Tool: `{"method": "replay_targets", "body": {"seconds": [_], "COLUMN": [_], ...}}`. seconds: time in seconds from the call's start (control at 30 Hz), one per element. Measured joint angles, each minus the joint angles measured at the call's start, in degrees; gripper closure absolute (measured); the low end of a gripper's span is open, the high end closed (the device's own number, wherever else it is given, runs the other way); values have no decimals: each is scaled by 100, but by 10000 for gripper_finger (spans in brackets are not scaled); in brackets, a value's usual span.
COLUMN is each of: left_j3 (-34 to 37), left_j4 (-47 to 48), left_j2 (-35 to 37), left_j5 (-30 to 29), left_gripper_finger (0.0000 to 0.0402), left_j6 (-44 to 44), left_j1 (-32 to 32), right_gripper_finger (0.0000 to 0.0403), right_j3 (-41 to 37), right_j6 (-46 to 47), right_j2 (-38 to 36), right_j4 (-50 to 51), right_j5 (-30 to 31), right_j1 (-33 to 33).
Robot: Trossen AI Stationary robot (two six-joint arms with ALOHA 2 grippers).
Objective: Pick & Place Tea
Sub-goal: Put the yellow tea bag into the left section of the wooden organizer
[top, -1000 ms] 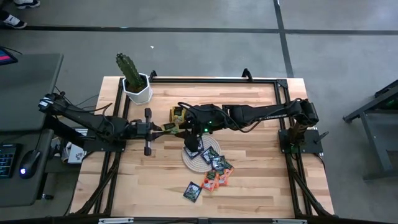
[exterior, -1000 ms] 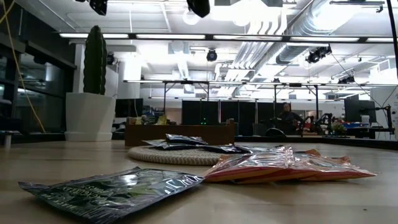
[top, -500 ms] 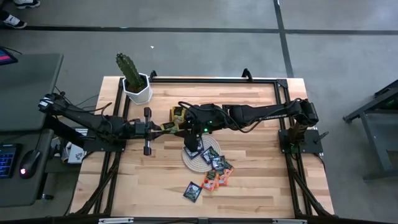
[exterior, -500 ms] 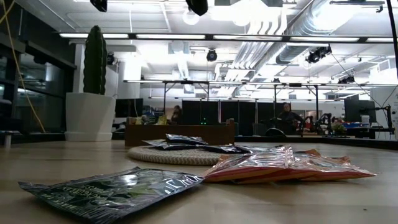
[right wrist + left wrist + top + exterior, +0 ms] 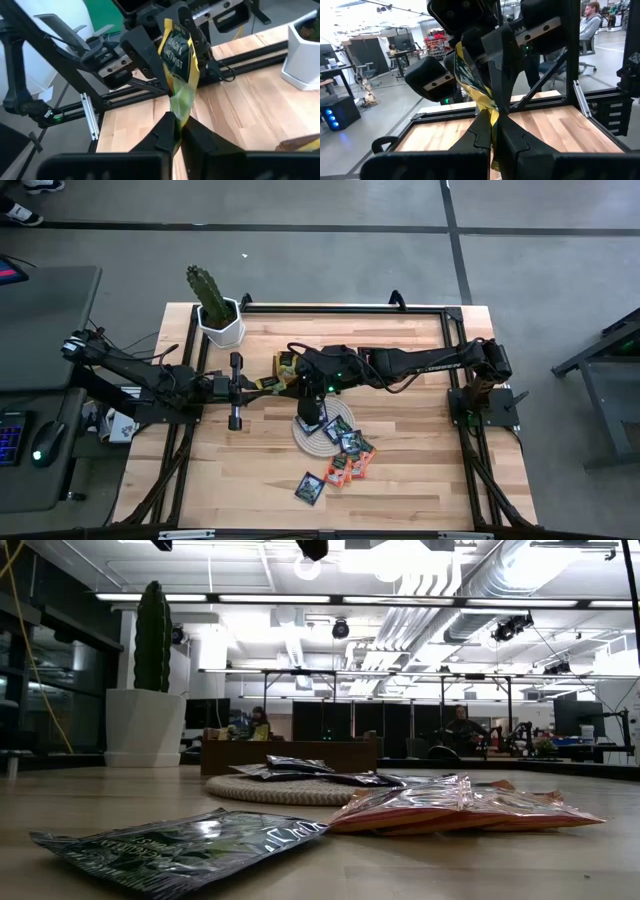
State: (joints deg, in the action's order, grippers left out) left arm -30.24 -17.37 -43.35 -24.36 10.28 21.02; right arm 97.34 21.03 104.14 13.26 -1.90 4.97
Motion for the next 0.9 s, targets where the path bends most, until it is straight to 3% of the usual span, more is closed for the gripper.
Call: {"method": "replay_targets", "body": {"seconds": [0.23, 0.4, 0.9], "left_j3": [-2, -2, -2], "left_j4": [22, 57, 37], "left_j2": [1, -5, 164], "left_j5": [-79, -109, -125], "left_gripper_finger": [396, 368, 170], "left_j6": [0, 254, 73], "left_j1": [-2, -1, -2], "right_gripper_finger": [399, 401, 403], "right_j3": [0, 0, 0], "right_j6": [-52, -52, -52], "right_j2": [0, 2, 2], "right_j4": [44, 169, 364], "right_j5": [132, 350, 458], "right_j1": [35, 104, 120]}}
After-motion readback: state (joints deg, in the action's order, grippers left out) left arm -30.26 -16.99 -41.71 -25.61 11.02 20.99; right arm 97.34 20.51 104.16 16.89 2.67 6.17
